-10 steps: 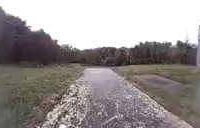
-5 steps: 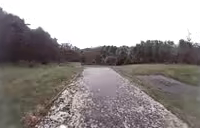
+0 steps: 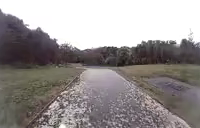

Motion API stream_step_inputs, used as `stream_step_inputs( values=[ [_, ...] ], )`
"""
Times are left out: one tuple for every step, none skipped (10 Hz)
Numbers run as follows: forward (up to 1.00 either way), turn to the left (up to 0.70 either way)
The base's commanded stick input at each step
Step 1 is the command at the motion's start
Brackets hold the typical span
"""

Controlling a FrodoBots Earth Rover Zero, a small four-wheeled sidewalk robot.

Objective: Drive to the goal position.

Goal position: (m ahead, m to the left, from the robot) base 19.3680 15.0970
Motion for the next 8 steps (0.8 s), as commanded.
stream_step_inputs(
  values=[
    [1.00, 0.00],
    [1.00, 0.00],
    [1.00, 0.00],
    [1.00, 0.00],
    [1.00, 0.00],
    [1.00, 0.00],
    [1.00, 0.00],
    [1.00, 0.00]
  ],
)
